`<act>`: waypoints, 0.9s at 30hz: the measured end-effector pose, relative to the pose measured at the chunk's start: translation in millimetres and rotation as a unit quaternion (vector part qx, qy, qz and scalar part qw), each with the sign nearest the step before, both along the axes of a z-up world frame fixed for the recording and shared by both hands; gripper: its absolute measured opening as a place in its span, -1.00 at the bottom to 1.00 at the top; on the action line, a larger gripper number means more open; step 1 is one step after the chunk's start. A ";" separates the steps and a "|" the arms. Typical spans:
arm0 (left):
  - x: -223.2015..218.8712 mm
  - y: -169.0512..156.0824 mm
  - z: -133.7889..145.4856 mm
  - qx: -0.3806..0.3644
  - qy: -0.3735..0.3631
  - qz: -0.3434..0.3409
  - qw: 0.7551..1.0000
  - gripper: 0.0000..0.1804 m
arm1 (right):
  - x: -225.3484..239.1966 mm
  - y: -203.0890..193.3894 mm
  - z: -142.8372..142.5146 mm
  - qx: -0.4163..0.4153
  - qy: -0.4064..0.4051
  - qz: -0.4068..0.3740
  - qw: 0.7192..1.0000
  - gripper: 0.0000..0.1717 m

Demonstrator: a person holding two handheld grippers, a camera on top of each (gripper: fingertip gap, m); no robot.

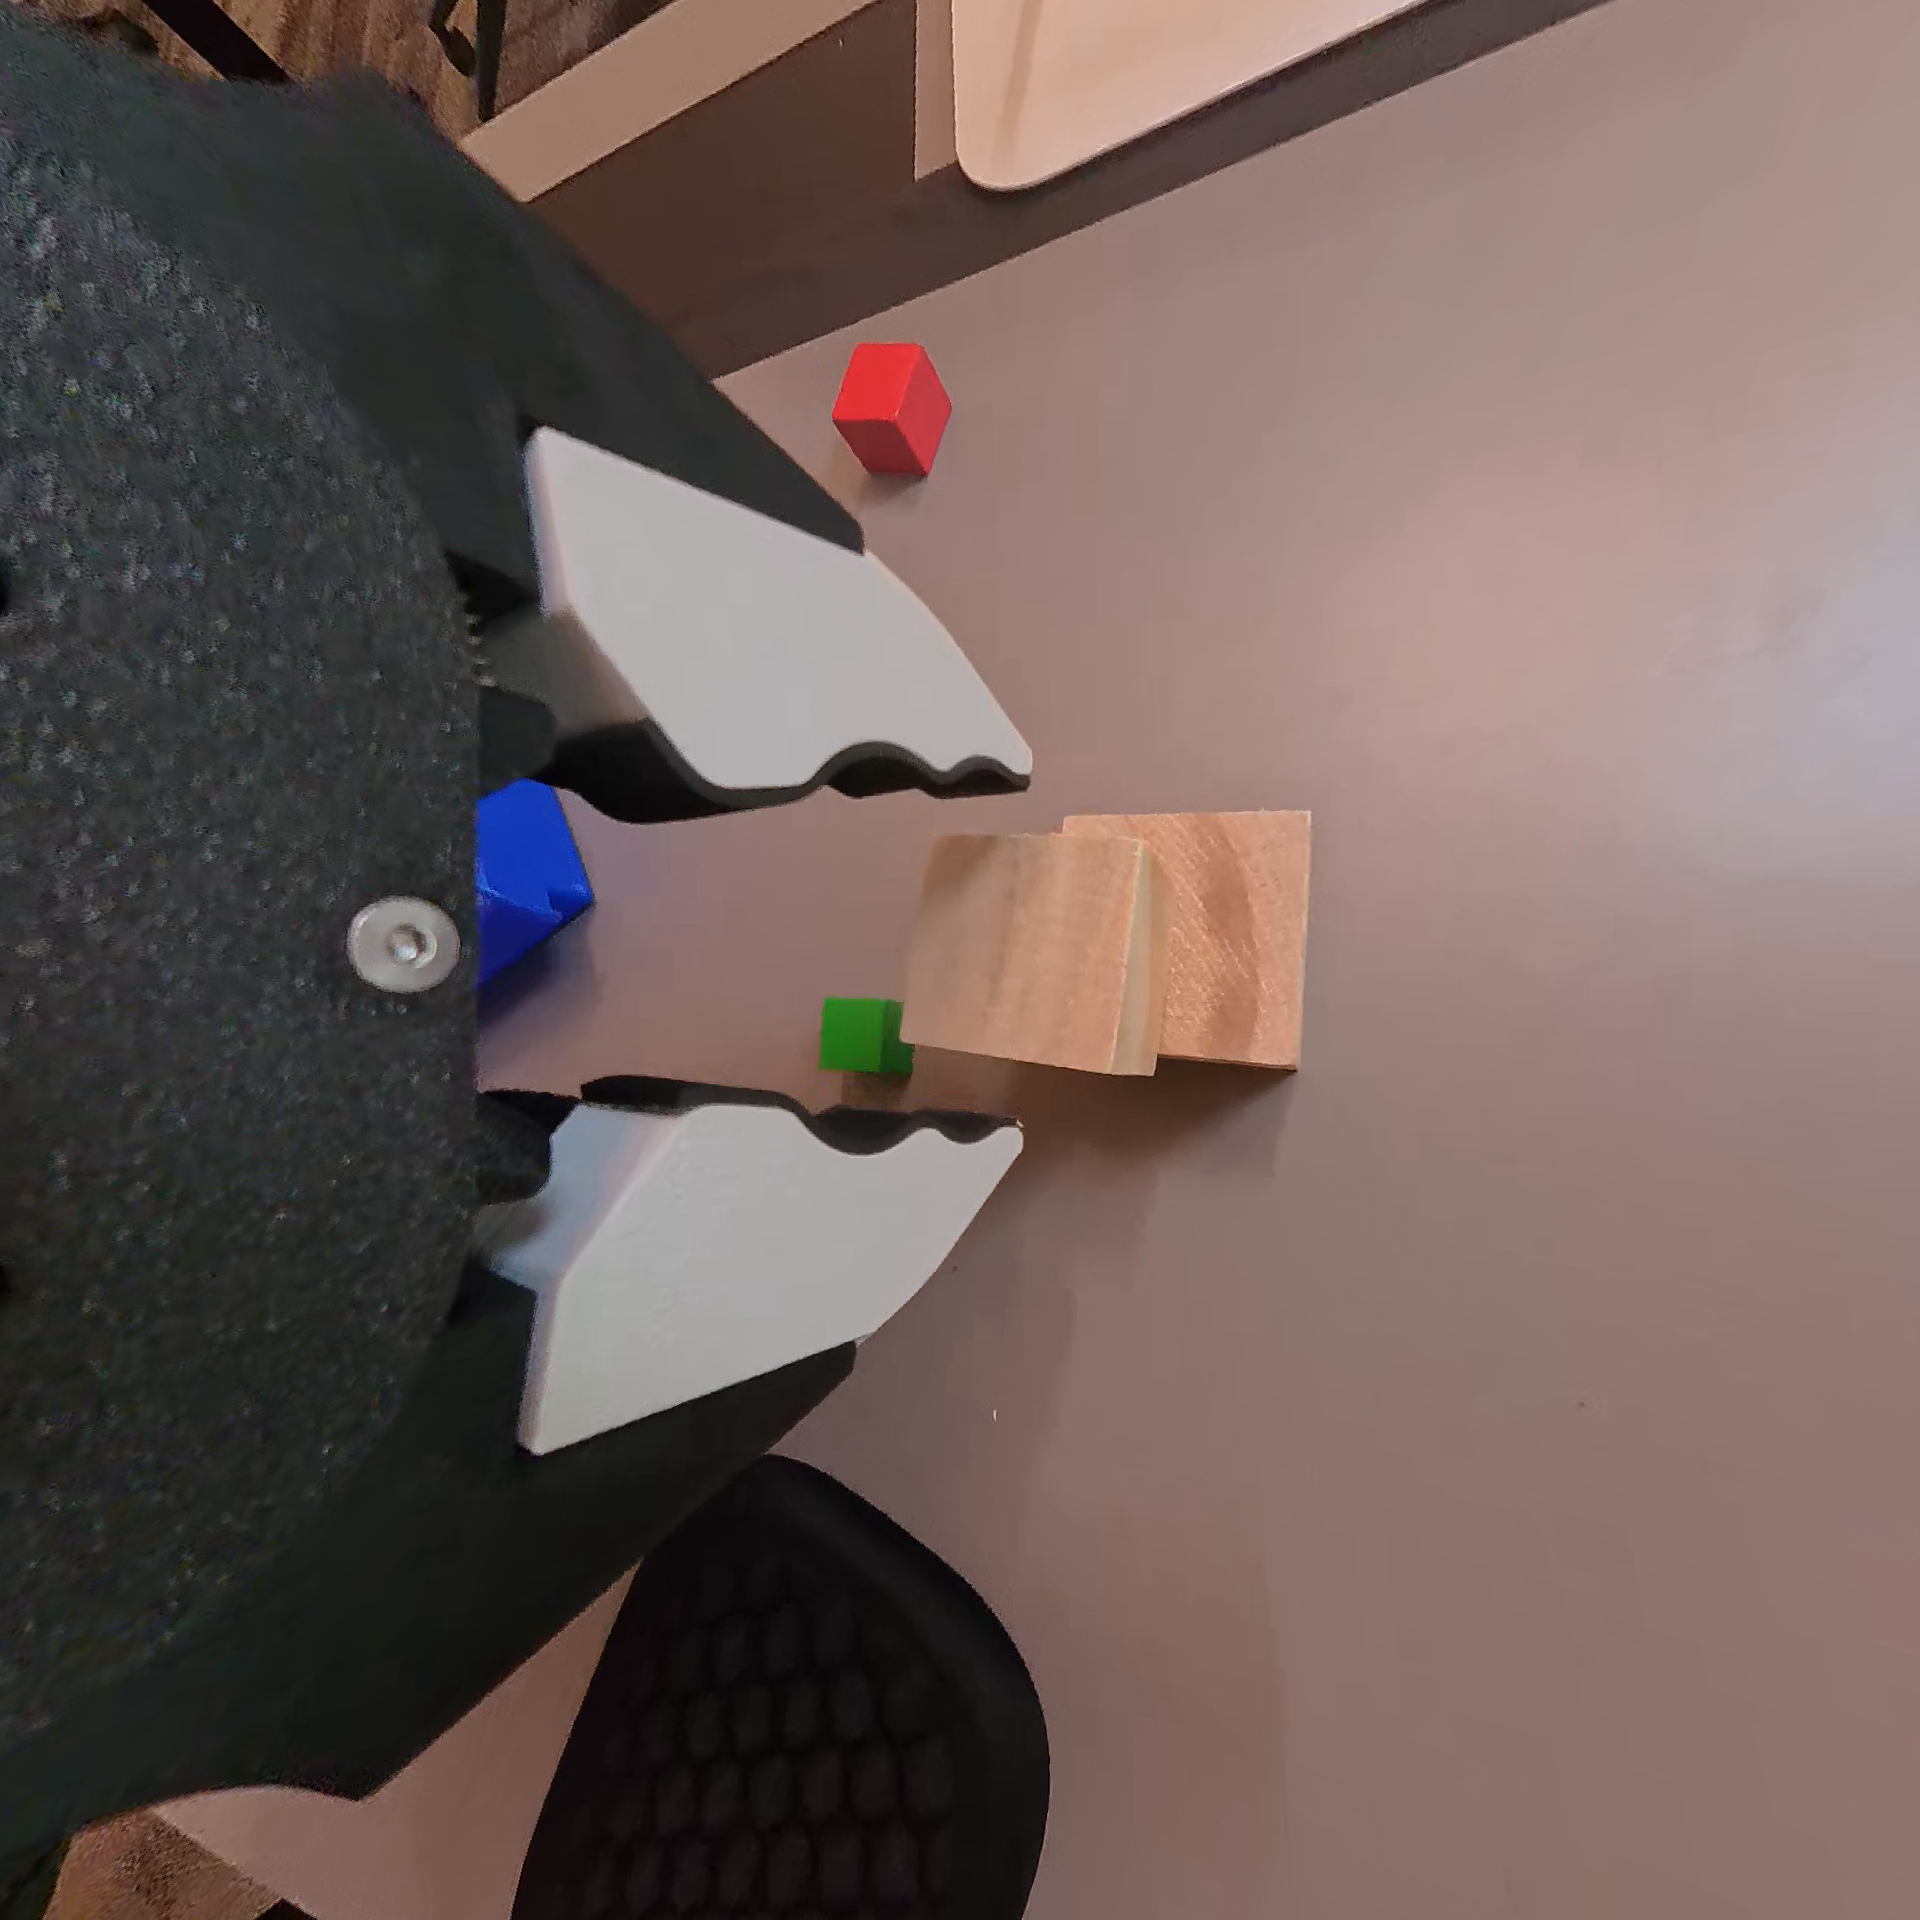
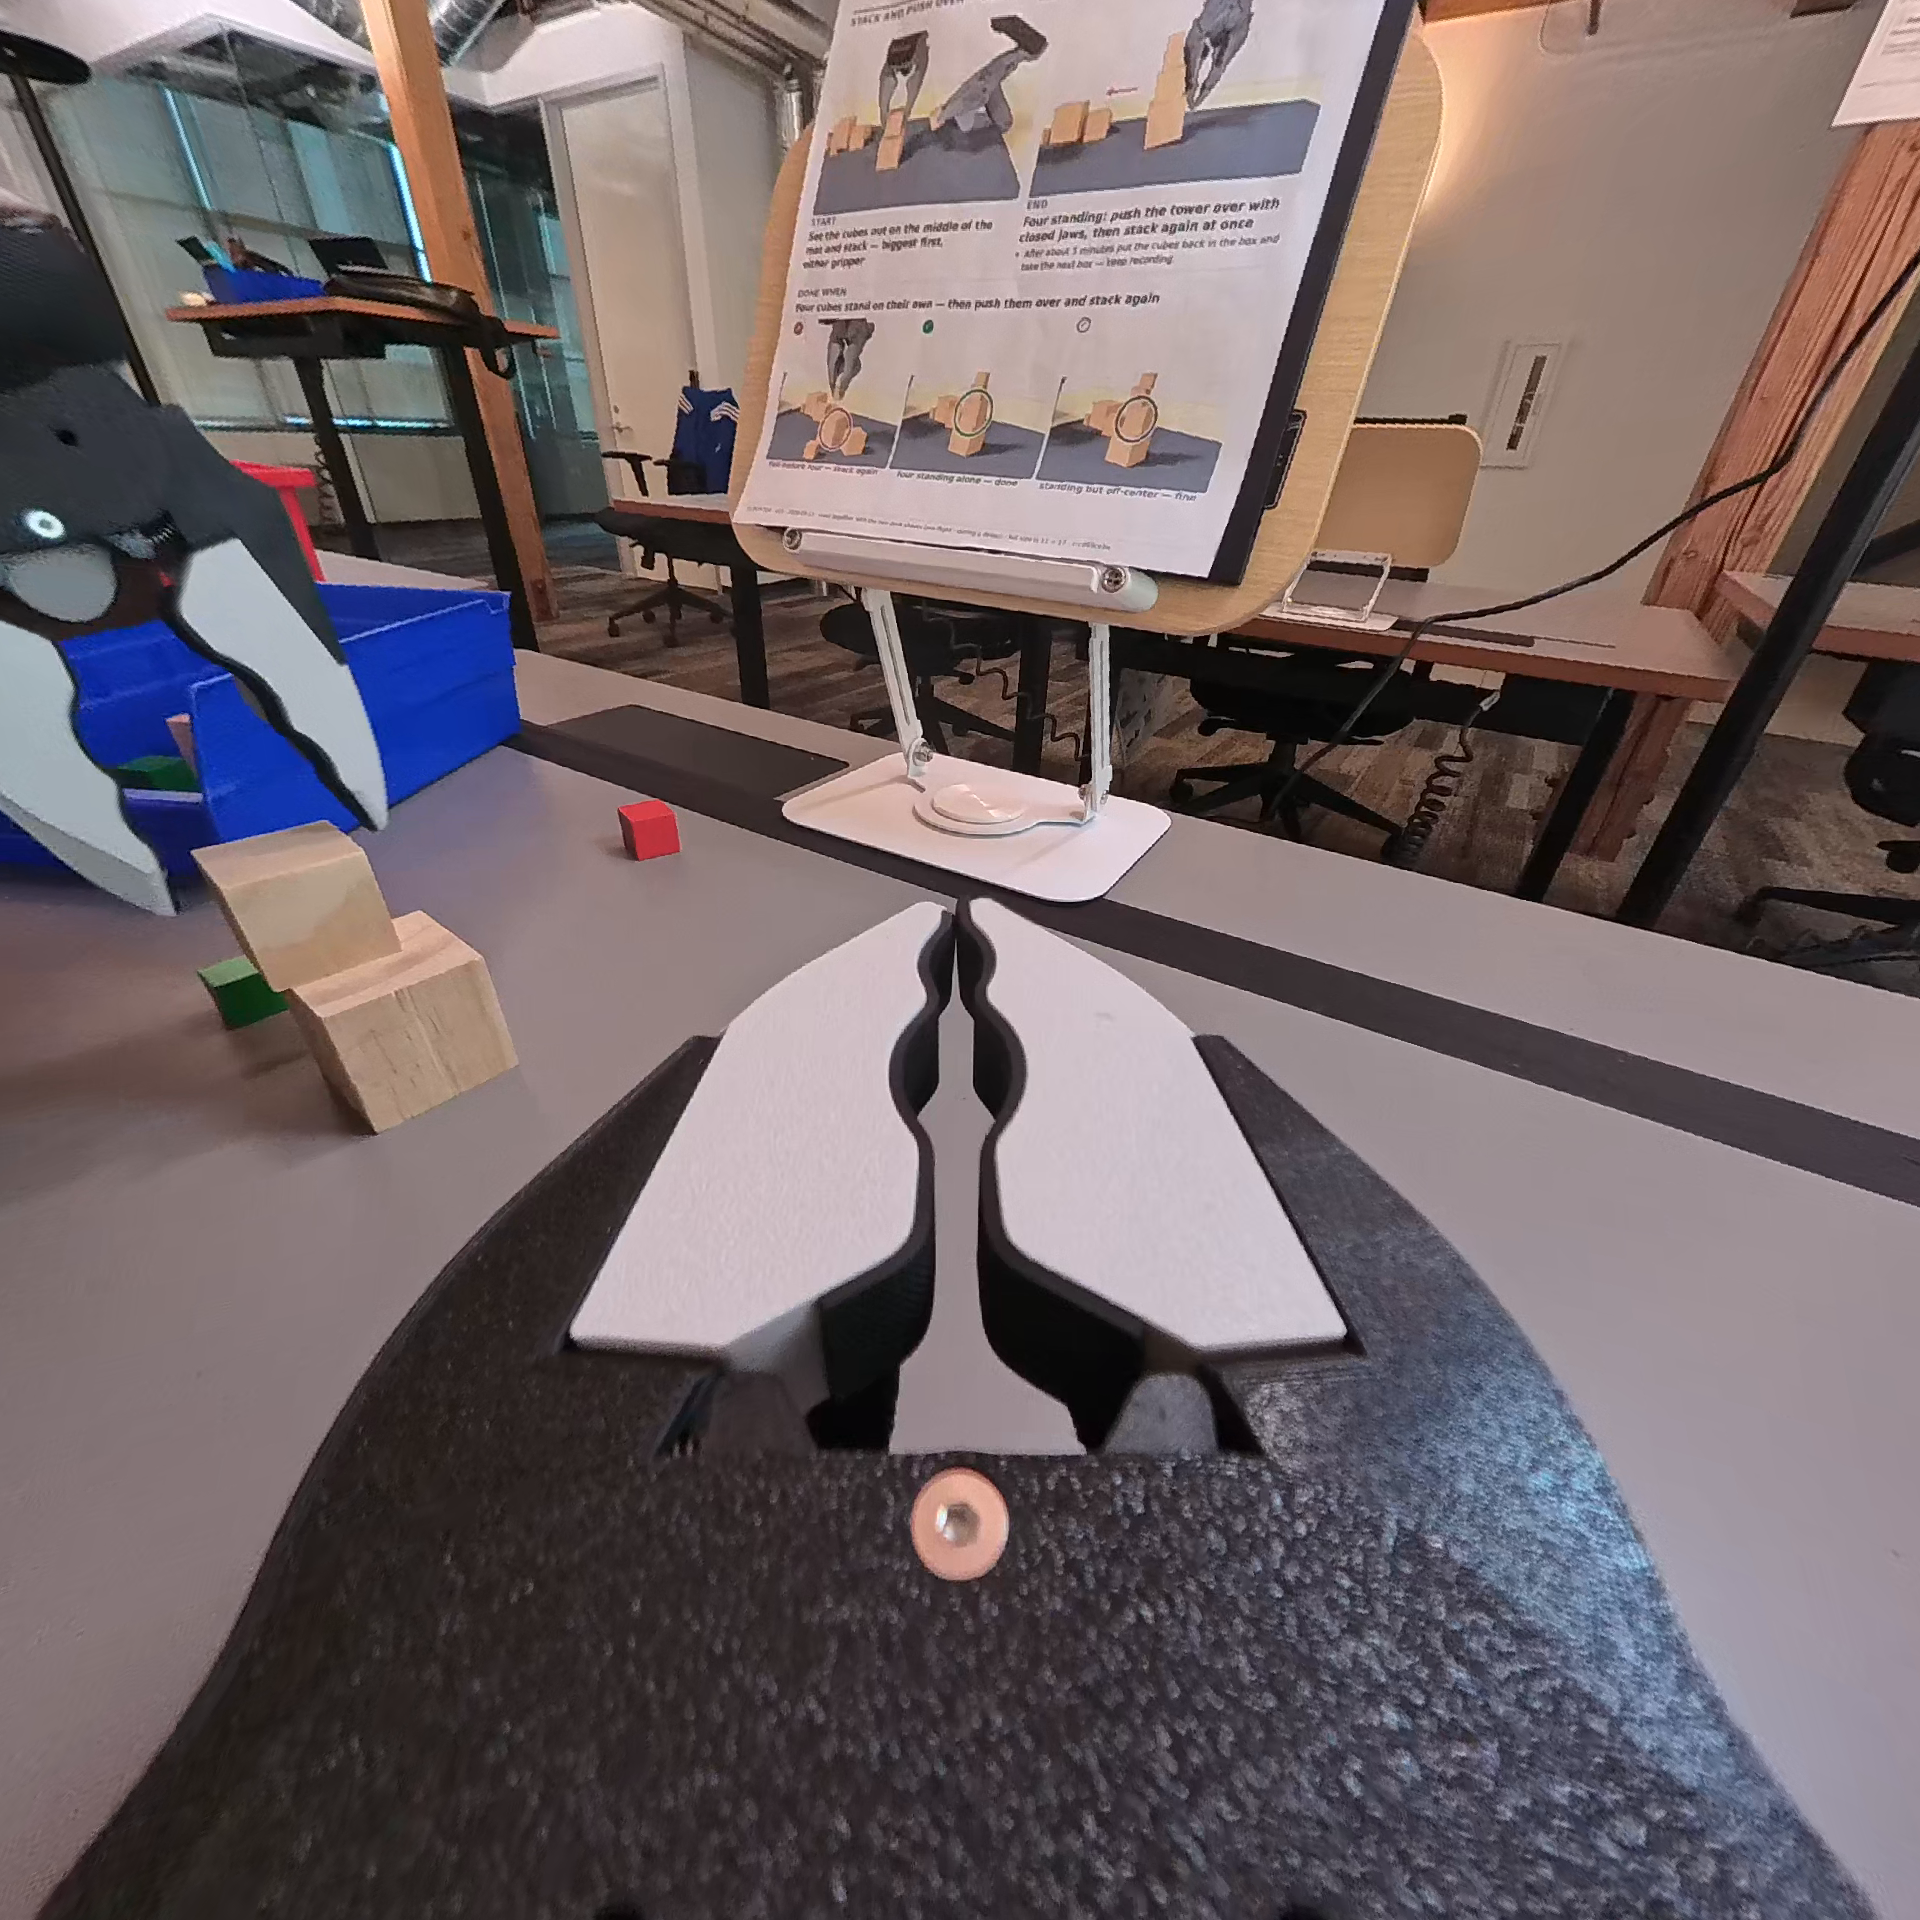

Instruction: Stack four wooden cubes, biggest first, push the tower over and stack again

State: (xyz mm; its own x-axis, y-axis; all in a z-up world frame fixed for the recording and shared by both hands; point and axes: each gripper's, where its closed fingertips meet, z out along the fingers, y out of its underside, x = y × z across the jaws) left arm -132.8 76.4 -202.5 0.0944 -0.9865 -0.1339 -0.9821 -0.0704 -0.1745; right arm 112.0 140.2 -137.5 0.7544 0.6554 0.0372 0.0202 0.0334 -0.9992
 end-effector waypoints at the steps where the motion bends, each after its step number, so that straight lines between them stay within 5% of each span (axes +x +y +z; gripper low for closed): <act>1: -0.6 0.8 -1.5 0.001 0.002 0.000 1.000 -0.36 | -0.5 -0.2 -0.2 0.000 -0.001 0.001 1.000 -1.00; 8: 2.7 4.1 -6.2 0.000 0.011 -0.012 1.000 -0.53 | -1.5 0.4 -3.4 -0.006 -0.004 0.003 1.000 -1.00; 27: 23.8 18.5 -5.7 -0.006 -0.002 -0.014 1.000 -0.53 | -4.4 -0.1 -6.3 -0.012 -0.010 0.012 1.000 -1.00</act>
